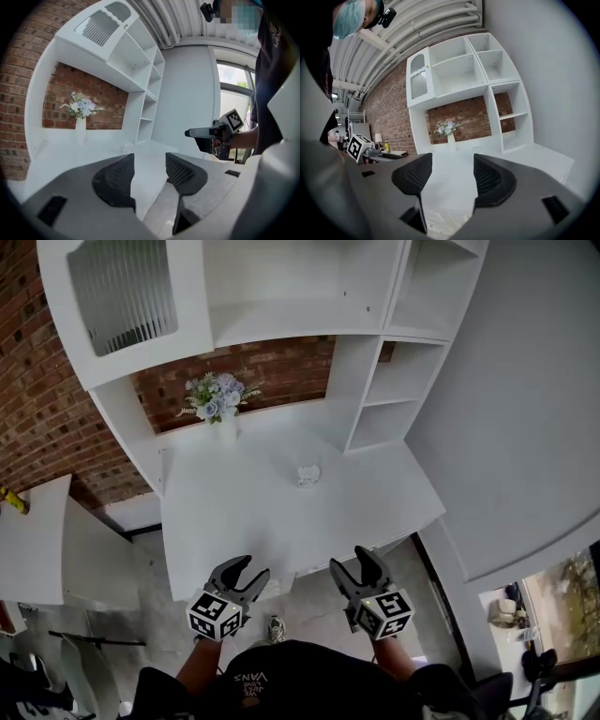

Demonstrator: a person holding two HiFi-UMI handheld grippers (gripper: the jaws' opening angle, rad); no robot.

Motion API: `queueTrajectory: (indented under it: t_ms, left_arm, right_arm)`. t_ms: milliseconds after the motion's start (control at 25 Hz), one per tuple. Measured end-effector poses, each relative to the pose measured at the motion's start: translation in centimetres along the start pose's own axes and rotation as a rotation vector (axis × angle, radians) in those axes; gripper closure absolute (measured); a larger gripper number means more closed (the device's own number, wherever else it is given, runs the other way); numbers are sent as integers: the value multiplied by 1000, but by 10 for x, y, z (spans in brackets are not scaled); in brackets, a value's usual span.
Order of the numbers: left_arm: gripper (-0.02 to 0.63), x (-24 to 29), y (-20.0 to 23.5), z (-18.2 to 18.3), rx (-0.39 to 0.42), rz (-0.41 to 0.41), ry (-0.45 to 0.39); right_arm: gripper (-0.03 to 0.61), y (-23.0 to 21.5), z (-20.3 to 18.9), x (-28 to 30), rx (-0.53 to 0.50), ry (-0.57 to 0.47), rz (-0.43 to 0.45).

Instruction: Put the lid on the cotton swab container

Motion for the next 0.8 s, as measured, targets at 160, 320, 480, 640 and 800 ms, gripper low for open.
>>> queueTrajectory:
  t_ms: [160,320,480,640,800]
  left_arm:
    - [425,4,31,9,11,-25,0]
    - [424,10,54,11,8,-36,6]
    - [423,25,63,11,8,-54,16]
    - [423,40,70,12,7,-61,20]
    - [423,63,82,18,11,-41,23]
  right_arm:
    - [327,7,5,27,13,-14,-24]
    - [327,13,6,46,15,-13,-36]
    - [327,6,5,60,5,0,-43]
    - [327,-6,2,78,1,17,-35]
    - [327,-25,1,101,-8,38,-6]
Point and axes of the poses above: the fingertips, and each gripper's own axes: x forward along the fingers, y to its left, z out of its top, the point moved 3 cm from there along -x, backward along the fingers, and after that the axes turned 7 degrees about -z, right-handed, at the moved point
